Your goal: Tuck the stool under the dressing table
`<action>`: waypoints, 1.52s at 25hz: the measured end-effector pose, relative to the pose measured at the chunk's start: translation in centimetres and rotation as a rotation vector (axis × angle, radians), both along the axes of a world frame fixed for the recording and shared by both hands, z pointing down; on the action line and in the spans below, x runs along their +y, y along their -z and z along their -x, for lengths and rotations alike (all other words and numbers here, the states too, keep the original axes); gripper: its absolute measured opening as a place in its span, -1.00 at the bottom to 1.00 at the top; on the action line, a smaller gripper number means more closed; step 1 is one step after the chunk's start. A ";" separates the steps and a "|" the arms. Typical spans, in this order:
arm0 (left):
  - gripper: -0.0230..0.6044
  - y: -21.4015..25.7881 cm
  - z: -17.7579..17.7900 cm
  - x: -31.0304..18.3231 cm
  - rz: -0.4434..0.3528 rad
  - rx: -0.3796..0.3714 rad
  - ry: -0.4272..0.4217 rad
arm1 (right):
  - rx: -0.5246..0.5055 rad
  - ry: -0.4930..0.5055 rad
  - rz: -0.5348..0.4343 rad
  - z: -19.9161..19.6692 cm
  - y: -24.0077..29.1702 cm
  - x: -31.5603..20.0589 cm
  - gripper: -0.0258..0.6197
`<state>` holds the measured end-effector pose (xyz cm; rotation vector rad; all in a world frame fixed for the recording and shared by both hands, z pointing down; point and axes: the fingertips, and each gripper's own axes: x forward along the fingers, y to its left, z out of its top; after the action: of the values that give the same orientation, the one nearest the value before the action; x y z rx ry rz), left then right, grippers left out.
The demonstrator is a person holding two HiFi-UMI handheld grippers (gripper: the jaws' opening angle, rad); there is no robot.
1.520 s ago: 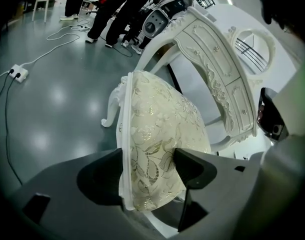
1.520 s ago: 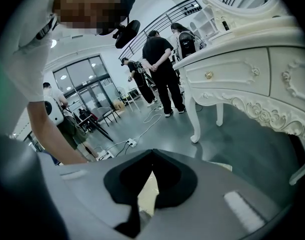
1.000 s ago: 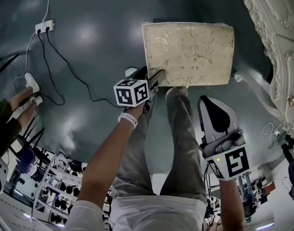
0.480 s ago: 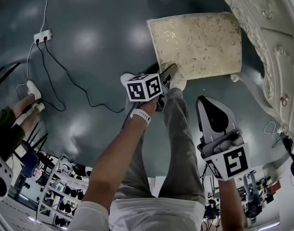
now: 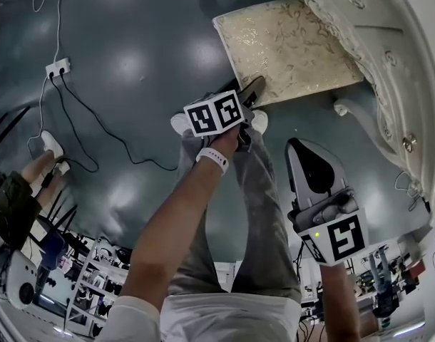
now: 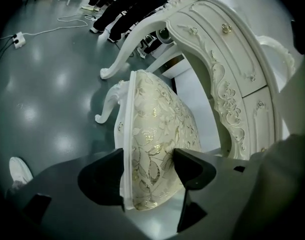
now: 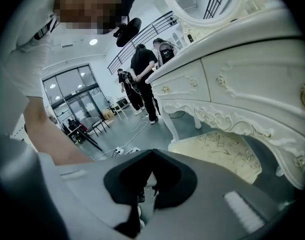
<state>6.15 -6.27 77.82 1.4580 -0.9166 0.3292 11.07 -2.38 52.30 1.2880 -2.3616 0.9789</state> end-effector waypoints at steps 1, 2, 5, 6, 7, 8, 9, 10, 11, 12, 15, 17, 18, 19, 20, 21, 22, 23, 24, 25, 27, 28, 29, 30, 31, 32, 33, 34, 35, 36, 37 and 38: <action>0.09 0.1 -0.6 -0.5 0.001 0.006 0.005 | -0.001 -0.004 0.000 -0.4 0.0 0.0 -0.89; 0.09 0.2 -1.1 -0.9 0.004 0.012 0.011 | -0.001 -0.006 0.000 -0.8 0.1 -0.1 -0.89; 0.08 0.2 -2.7 -2.3 0.020 0.054 0.033 | -0.003 -0.014 -0.003 -1.7 0.2 -0.3 -0.89; 0.07 0.0 -3.1 -2.6 0.031 0.077 0.044 | -0.004 -0.017 -0.005 -1.8 0.2 -0.3 -0.89; 0.05 -0.1 -3.5 -2.8 0.041 0.098 0.055 | -0.006 -0.020 -0.007 -2.0 0.1 -0.3 -0.89; 0.03 -0.2 -3.9 -3.2 0.047 0.112 0.062 | -0.008 -0.023 -0.009 -2.1 0.0 -0.3 -0.89; 0.03 -0.3 -4.3 -3.6 0.047 0.119 0.067 | -0.010 -0.028 -0.011 -2.2 0.0 -0.4 -0.89; 0.03 -0.2 -4.7 -4.1 0.043 0.120 0.069 | -0.012 -0.033 -0.012 -2.4 -0.1 -0.5 -0.89; 0.02 -0.2 -5.1 -4.6 0.038 0.120 0.071 | -0.014 -0.039 -0.013 -2.5 -0.1 -0.6 -0.89; 0.02 -0.1 -5.6 -5.0 0.033 0.120 0.073 | -0.016 -0.044 -0.012 -2.7 -0.1 -0.5 -0.89; 0.01 -0.1 -6.9 -6.0 0.026 0.128 0.074 | -0.019 -0.053 -0.007 -3.1 -0.2 -0.2 -0.89; 0.00 -0.1 -7.8 -6.8 0.024 0.139 0.072 | -0.016 -0.059 -0.005 -3.5 -0.3 -0.2 -0.89; -0.01 -0.1 -8.2 -7.2 0.024 0.145 0.070 | -0.014 -0.063 -0.004 -3.7 -0.3 -0.2 -0.89; -0.02 -0.1 -8.7 -7.6 0.024 0.150 0.069 | -0.012 -0.068 -0.002 -4.0 -0.3 -0.2 -0.89; -0.02 -0.1 -9.1 -7.9 0.024 0.155 0.067 | -0.011 -0.074 0.000 -4.2 -0.4 -0.2 -0.89; -0.02 -0.1 -9.6 -8.4 0.023 0.162 0.065 | -0.009 -0.081 0.002 -4.5 -0.5 -0.2 -0.89; -0.03 -0.1 -10.1 -8.9 0.021 0.173 0.063 | -0.007 -0.087 0.003 -4.8 -0.5 -0.3 -0.89; -0.04 -0.1 -10.7 -9.6 0.016 0.188 0.062 | -0.005 -0.094 0.001 -5.1 -0.5 -0.4 -0.89; -0.05 0.0 -11.2 -10.3 0.010 0.205 0.062 | -0.004 -0.101 -0.002 -5.3 -0.5 -0.6 -0.89; -0.07 0.2 -11.7 -10.9 0.006 0.221 0.065 | -0.003 -0.105 -0.002 -5.4 -0.4 -0.6 -0.89; -0.08 0.4 -12.5 -11.7 0.004 0.242 0.073 | 0.000 -0.112 0.000 -5.8 -0.3 -0.6 -0.89; -0.09 0.4 -13.0 -12.1 0.003 0.250 0.075 | 0.002 -0.116 0.000 -6.0 -0.3 -0.7 -0.89; -0.09 0.4 -13.4 -12.6 0.003 0.256 0.074 | 0.003 -0.121 -0.001 -6.3 -0.3 -0.8 -0.89; -0.10 0.4 -13.9 -12.9 0.001 0.263 0.069 | 0.005 -0.125 -0.001 -6.5 -0.3 -1.0 -0.89; -0.10 0.3 -14.4 -13.3 -0.003 0.267 0.060 | 0.007 -0.128 -0.002 -6.8 -0.4 -1.1 -0.89; -0.11 0.3 -14.8 -13.7 -0.011 0.270 0.051 | 0.009 -0.132 -0.003 -7.1 -0.5 -1.3 -0.89; -0.12 0.2 -15.1 -14.1 -0.021 0.271 0.046 | 0.010 -0.134 -0.004 -7.3 -0.6 -1.4 -0.89; -0.13 0.1 -15.3 -14.5 -0.033 0.269 0.046 | 0.011 -0.137 -0.002 -7.5 -0.7 -1.5 -0.89; -0.14 0.0 -15.4 -15.0 -0.043 0.268 0.049 | 0.012 -0.140 -0.001 -7.6 -0.8 -1.5 -0.89; -0.14 0.0 -15.6 -15.6 -0.052 0.266 0.050 | 0.013 -0.142 0.002 -7.7 -1.0 -1.5 -0.89; -0.14 -0.1 -15.8 -16.1 -0.061 0.265 0.048 | 0.015 -0.145 0.005 -7.8 -1.2 -1.5 -0.89; -0.14 -0.1 -16.1 -16.7 -0.068 0.264 0.045 | 0.016 -0.148 0.009 -7.8 -1.4 -1.4 -0.89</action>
<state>22.20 -22.99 77.93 1.4990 -0.7514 0.0691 18.91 -3.73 53.74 1.4785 -2.2736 1.0162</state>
